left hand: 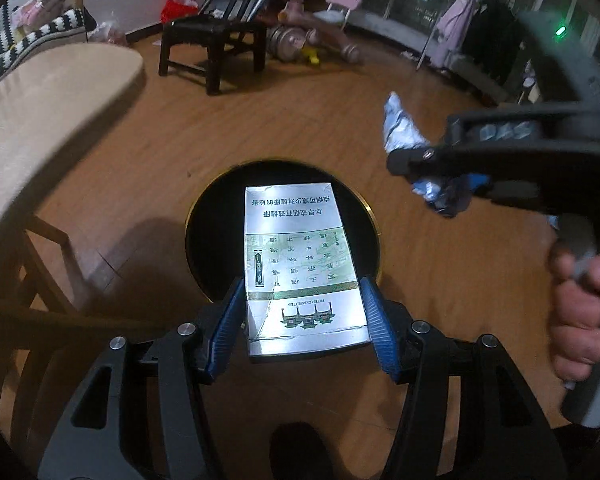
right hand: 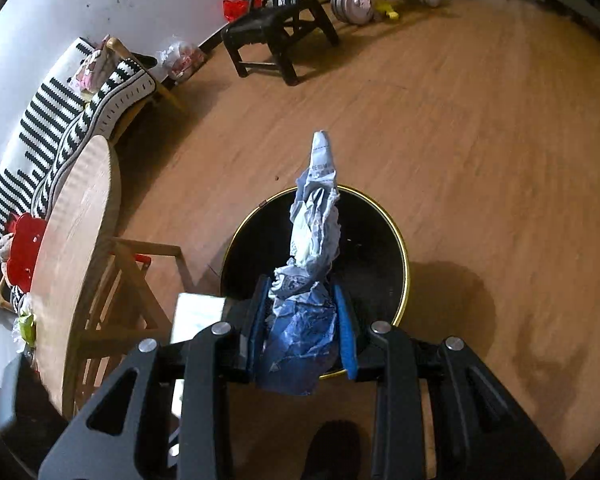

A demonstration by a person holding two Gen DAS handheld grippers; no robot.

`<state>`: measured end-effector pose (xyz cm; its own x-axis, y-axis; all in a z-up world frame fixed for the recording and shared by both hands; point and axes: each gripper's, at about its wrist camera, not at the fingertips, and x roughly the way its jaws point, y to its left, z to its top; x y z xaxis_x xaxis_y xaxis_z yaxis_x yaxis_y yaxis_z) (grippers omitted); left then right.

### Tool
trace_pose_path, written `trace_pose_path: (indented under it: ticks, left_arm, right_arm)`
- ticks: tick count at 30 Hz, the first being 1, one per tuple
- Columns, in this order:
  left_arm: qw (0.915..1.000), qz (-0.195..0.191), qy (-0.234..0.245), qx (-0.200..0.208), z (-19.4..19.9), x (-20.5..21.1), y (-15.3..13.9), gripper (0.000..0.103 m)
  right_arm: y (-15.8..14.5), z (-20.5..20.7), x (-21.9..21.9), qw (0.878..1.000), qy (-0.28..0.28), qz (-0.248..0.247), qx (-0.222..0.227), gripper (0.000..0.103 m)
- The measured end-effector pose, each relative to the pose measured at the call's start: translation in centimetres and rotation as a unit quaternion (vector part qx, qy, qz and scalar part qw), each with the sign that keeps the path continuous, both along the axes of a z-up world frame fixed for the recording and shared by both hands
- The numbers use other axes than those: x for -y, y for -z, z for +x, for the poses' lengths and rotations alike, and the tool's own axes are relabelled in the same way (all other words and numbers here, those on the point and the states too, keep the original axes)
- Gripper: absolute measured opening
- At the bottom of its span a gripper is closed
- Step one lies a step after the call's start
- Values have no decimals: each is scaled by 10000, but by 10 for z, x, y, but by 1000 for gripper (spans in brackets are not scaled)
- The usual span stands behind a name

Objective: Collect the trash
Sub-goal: 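Carry both items to the black bin and open both grippers to drop them, then swing both grippers back over the table toward the remaining trash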

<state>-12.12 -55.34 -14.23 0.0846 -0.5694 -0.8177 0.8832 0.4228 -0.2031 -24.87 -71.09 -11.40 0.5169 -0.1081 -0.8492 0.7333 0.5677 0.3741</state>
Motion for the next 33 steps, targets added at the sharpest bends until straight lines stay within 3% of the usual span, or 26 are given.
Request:
trace_pose_path:
  ticks: [12,16,19,21,24,28,33]
  left_arm:
    - [9998,-1,-193,92,28,21,9,57]
    - [9996,15,-173,205,29,25,11,59]
    - [9997,-3,-183,188,28,24,10,68]
    - [9994,-40,-159,304,24,24,6,80]
    - [9985,-118,-158,514,17,21,-3,88]
    - [9982,-157,-168,556,11,6,-24,92]
    - [9942,-287,-339,983,15,-51,-74,96]
  right_arm:
    - [0,27,-5,9998,-153,-143,-67,33]
    - [-3,23,-4,9999,-58,-151,-21,67]
    - [-8,19,-3,9998,27,-171,-8,67]
    - [-12,18,-2,9998,74,-175,14,68]
    - [-24,16,-5,9996,104,-259,83,73]
    - [-55,16,-17,9978,96,-620,222,79]
    - [-101,31,-53,9929,-138,-995,631,86]
